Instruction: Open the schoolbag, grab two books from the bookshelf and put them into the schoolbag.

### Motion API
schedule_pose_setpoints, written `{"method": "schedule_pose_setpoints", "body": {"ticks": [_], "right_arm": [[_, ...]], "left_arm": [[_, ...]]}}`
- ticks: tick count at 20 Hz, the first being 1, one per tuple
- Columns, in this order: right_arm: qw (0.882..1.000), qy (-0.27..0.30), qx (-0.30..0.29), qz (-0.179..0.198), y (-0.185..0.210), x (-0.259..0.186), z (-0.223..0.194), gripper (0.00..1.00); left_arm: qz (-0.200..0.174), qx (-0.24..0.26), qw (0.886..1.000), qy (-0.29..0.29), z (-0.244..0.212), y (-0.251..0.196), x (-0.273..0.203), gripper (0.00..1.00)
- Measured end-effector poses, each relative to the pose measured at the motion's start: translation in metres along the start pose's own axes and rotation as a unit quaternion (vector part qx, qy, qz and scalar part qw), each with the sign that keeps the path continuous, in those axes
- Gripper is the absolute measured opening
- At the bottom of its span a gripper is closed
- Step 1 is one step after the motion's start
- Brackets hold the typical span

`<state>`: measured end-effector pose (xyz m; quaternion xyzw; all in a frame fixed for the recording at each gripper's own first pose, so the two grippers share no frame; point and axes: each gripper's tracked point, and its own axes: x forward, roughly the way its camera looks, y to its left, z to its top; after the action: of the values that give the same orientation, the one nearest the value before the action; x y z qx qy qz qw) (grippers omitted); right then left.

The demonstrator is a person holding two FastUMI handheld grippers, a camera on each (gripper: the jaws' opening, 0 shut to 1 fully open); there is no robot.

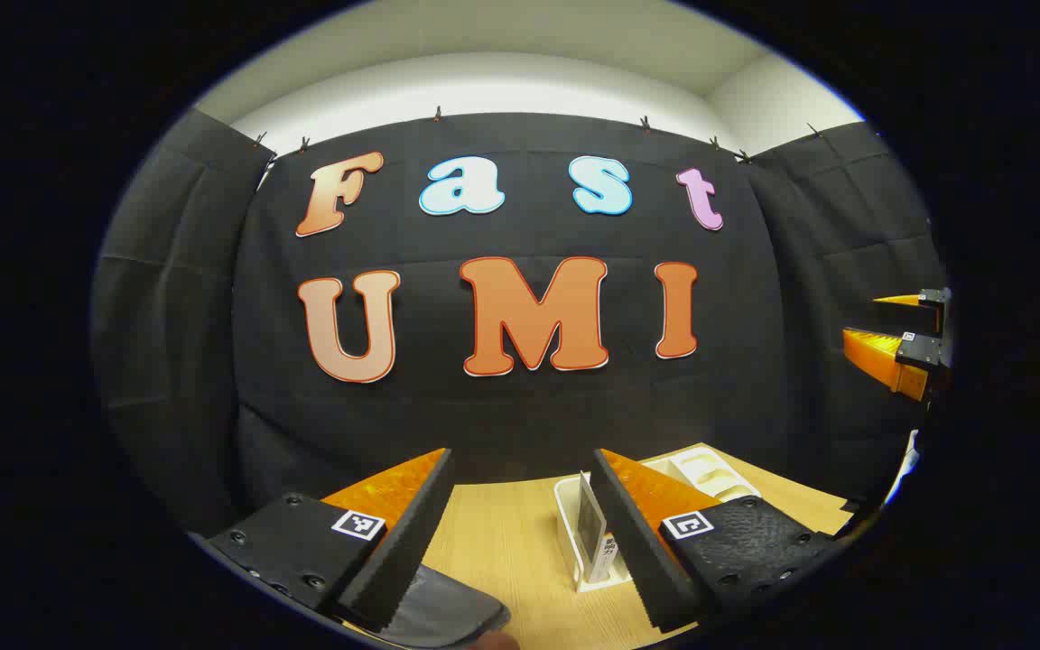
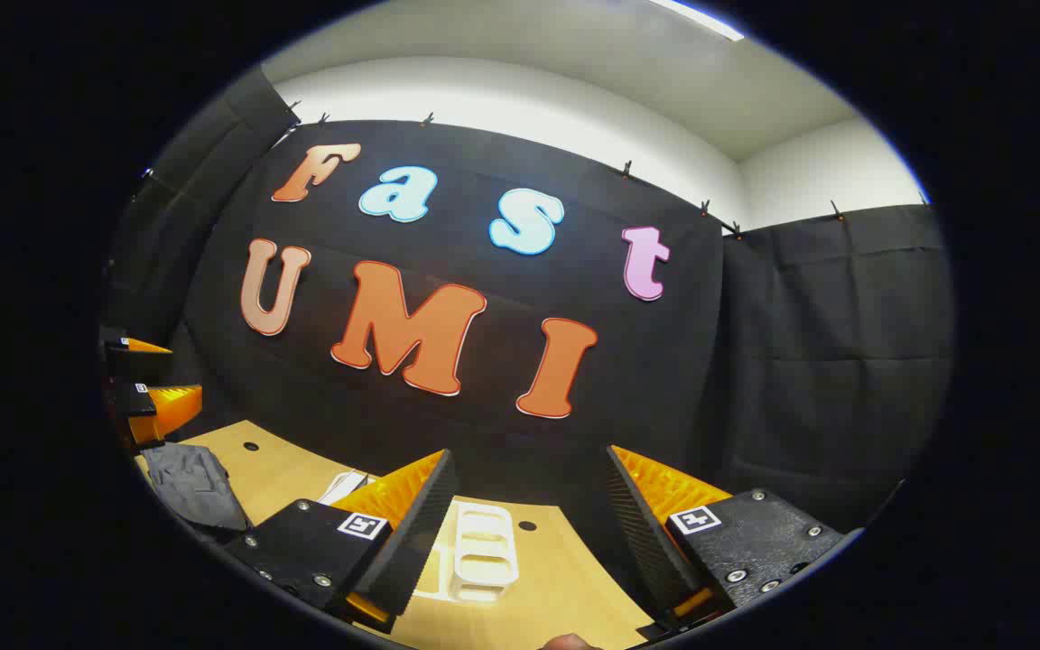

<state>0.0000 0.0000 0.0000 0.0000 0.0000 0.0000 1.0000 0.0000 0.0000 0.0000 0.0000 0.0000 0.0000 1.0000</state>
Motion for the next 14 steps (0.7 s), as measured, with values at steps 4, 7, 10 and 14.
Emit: {"method": "schedule_pose_setpoints", "body": {"ticks": [4, 7, 10, 14], "right_arm": [[0.999, -0.019, 0.009, 0.03, 0.008, 0.021, 0.0, 0.98], [0.999, -0.017, 0.011, 0.046, 0.013, 0.037, -0.01, 0.98], [0.998, -0.008, 0.014, 0.059, 0.011, 0.054, -0.022, 0.98], [0.996, 0.012, 0.035, 0.087, 0.022, 0.072, -0.044, 0.98]], "left_arm": [[0.019, -0.003, 1.0, 0.002, -0.01, 0.0, 0.013, 0.96], [0.025, -0.032, 0.999, 0.015, -0.02, -0.006, 0.024, 0.96], [0.045, -0.035, 0.998, 0.004, -0.02, -0.009, 0.034, 0.96], [0.071, -0.034, 0.997, -0.003, -0.02, -0.015, 0.049, 0.96]]}}
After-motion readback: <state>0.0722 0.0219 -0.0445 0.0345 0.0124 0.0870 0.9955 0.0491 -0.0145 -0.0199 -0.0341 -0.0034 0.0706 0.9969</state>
